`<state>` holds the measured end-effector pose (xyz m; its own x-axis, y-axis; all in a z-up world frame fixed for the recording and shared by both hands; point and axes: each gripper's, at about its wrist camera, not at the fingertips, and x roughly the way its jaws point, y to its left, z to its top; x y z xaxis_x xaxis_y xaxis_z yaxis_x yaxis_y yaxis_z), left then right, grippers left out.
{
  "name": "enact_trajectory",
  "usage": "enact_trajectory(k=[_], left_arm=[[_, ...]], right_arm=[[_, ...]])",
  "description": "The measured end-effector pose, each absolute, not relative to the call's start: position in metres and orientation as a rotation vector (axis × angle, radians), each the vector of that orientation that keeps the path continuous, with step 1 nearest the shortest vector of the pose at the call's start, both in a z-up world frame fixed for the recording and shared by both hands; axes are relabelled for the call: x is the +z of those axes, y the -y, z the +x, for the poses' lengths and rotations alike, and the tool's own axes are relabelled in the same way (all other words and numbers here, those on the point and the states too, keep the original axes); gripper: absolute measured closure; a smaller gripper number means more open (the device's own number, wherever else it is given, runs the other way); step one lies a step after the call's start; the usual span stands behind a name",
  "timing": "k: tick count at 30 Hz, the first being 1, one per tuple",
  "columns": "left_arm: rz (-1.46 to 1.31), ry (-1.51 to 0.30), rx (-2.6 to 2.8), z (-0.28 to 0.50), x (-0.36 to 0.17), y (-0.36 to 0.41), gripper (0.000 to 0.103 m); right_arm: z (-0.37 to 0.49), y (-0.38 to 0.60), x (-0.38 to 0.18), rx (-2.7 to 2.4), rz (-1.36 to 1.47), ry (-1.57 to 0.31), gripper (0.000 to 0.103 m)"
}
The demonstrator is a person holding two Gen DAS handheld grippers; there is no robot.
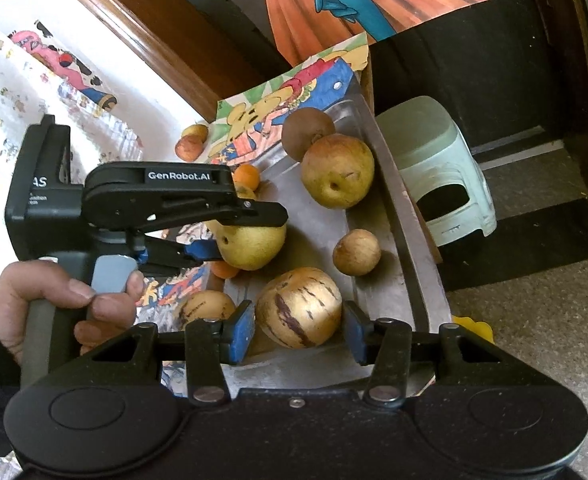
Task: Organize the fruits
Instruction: 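Lower the pepino onto the tray and open right gripper while left gripper releases the pear there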
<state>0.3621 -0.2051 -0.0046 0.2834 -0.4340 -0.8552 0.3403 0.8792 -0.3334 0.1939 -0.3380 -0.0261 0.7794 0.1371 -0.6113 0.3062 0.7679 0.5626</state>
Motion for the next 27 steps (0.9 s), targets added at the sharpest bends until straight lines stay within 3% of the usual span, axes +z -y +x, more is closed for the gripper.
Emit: enact_trajectory(k=[19, 27], left_arm=[[-0.101, -1.232, -0.502, 0.363, 0.0, 0.201, 0.043], [-0.091, -1.239, -0.507, 0.359, 0.008, 0.2, 0.037]], right_arm=[[0.195, 0.34, -0.018, -0.172, 0.695, -0.7, 0.047], [0.196, 0.338, -0.014, -0.204, 0.68, -0.719, 0.044]])
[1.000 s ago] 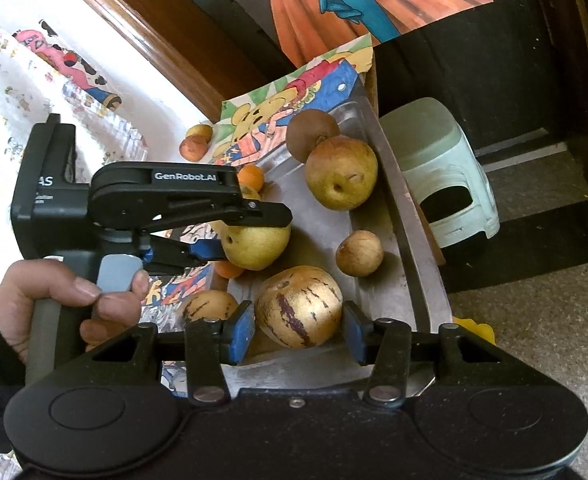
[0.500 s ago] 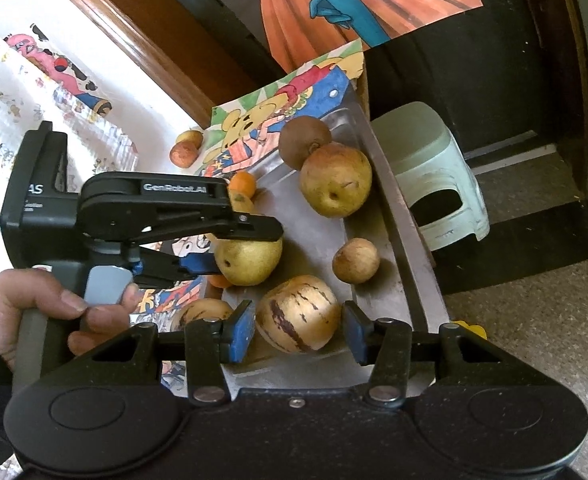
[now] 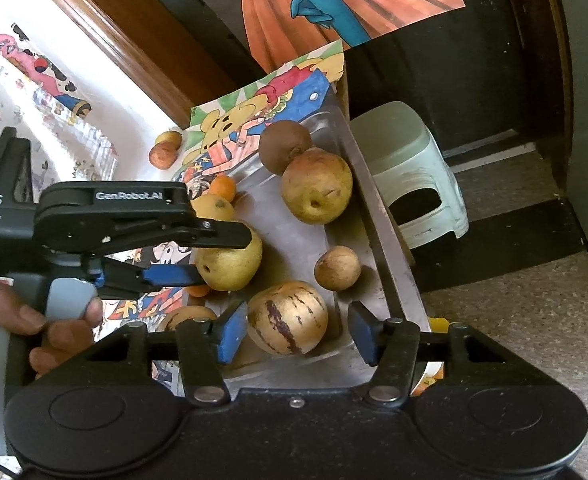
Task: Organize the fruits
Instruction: 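Lower the pepino onto the tray and open right gripper while left gripper releases the pear there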
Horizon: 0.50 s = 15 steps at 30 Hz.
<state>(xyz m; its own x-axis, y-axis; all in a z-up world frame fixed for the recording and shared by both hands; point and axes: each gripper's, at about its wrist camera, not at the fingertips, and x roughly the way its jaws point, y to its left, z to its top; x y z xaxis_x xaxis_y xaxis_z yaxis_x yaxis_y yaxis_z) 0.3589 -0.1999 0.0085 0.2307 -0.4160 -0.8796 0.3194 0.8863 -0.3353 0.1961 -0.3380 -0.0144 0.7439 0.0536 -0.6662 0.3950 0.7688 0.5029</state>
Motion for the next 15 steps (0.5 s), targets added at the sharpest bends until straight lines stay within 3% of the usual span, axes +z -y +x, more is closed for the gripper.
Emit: enact_trajectory(k=[15], left_arm=[[-0.129, -1.235, -0.516, 0.348, 0.031, 0.188, 0.024]], right_arm=[[0.194, 0.339, -0.006, -0.217, 0.666, -0.732, 0.035]])
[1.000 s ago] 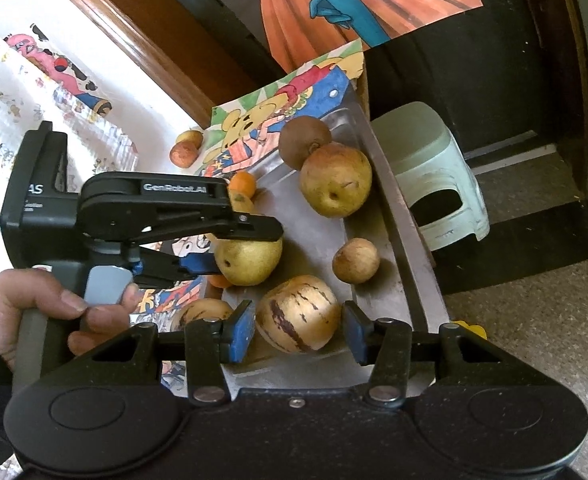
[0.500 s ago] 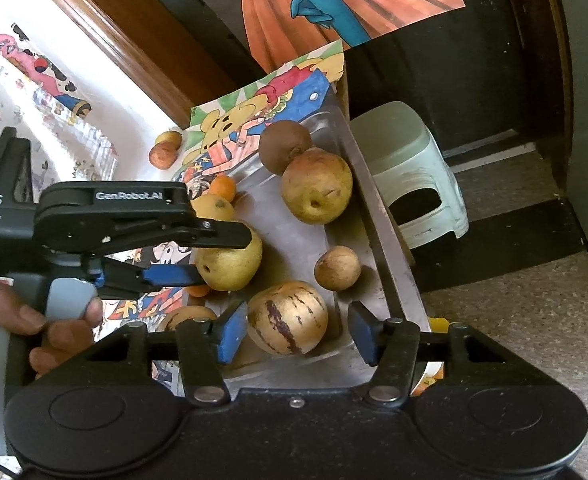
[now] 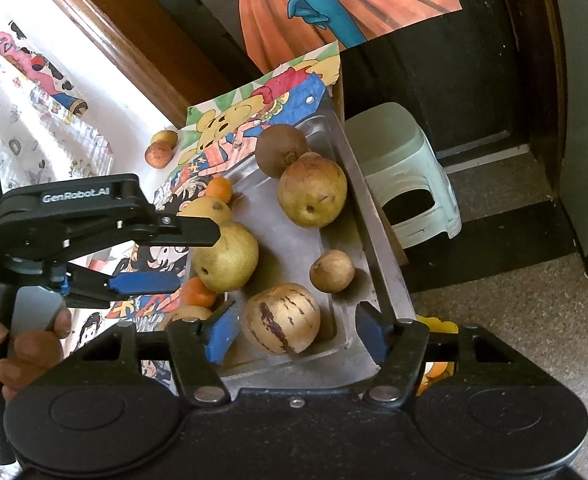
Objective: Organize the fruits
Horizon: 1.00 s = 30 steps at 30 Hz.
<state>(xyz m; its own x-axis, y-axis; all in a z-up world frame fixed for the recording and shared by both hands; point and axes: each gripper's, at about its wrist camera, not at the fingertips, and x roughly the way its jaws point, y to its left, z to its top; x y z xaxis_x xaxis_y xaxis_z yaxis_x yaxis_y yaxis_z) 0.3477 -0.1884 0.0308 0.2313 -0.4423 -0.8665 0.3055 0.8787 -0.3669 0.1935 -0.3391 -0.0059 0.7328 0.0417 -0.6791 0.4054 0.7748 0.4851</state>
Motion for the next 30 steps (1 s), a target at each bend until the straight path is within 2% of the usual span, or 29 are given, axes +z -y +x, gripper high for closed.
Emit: enact_trajectory(k=[8, 30], left_arm=[[-0.131, -1.211, -0.516, 0.338, 0.046, 0.181, 0.018], [-0.086, -1.107, -0.398, 0.315, 0.085, 0.134, 0.002]], right_arm=[[0.193, 0.338, 0.005, -0.218, 0.627, -0.74, 0.023], [0.2, 0.334, 0.034, -0.239, 0.545, -0.702, 0.008]])
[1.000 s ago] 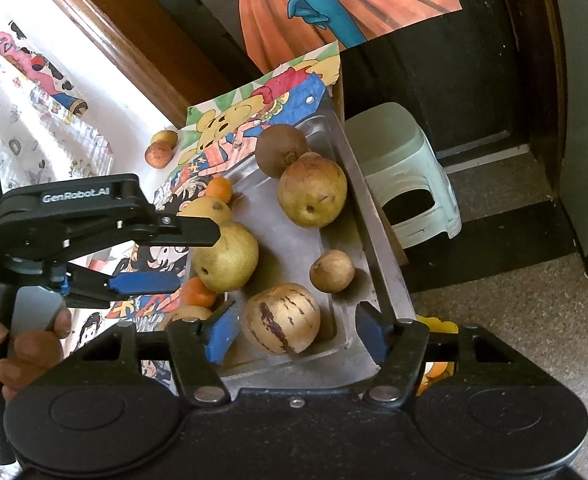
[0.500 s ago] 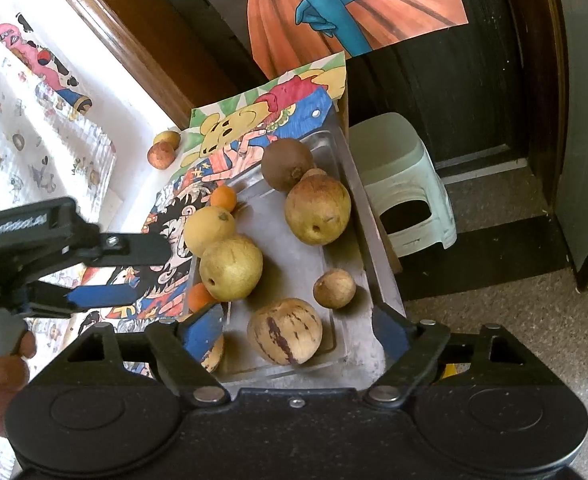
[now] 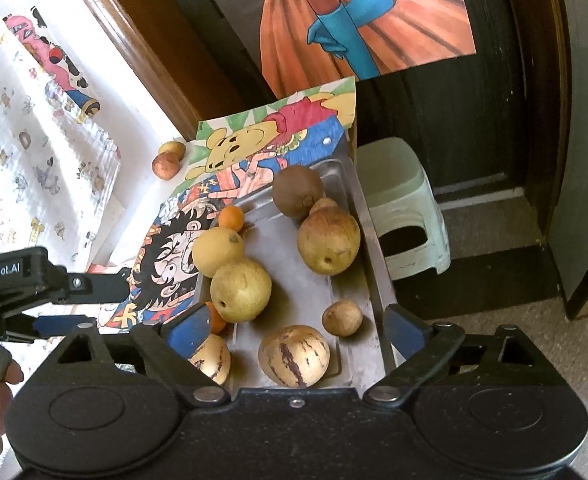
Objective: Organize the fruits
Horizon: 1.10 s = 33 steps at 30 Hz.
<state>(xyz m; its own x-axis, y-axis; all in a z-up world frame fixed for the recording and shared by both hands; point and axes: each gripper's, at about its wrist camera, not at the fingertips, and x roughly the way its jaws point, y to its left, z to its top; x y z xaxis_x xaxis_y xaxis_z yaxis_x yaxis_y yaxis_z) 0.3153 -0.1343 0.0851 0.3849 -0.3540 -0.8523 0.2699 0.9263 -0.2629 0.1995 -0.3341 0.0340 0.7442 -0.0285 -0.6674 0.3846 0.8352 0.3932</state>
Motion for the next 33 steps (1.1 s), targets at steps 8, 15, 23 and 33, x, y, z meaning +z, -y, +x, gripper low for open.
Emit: enact_trajectory(k=[8, 15, 23, 33], left_arm=[[-0.072, -1.108, -0.311, 0.308, 0.083, 0.117, 0.001], [-0.046, -1.1, -0.253, 0.3, 0.081, 0.104, 0.001], [-0.011, -1.047, -0.229, 0.292, 0.083, 0.088, 0.001], [0.001, -1.016, -0.274, 0.284, 0.077, 0.058, 0.001]], right_arm=[[0.202, 0.326, 0.038, -0.244, 0.508, -0.7, 0.001], [0.202, 0.316, 0.042, -0.26, 0.47, -0.699, 0.001], [0.201, 0.3, 0.047, -0.307, 0.448, -0.69, 0.001], [0.191, 0.264, 0.06, -0.418, 0.36, -0.639, 0.001]])
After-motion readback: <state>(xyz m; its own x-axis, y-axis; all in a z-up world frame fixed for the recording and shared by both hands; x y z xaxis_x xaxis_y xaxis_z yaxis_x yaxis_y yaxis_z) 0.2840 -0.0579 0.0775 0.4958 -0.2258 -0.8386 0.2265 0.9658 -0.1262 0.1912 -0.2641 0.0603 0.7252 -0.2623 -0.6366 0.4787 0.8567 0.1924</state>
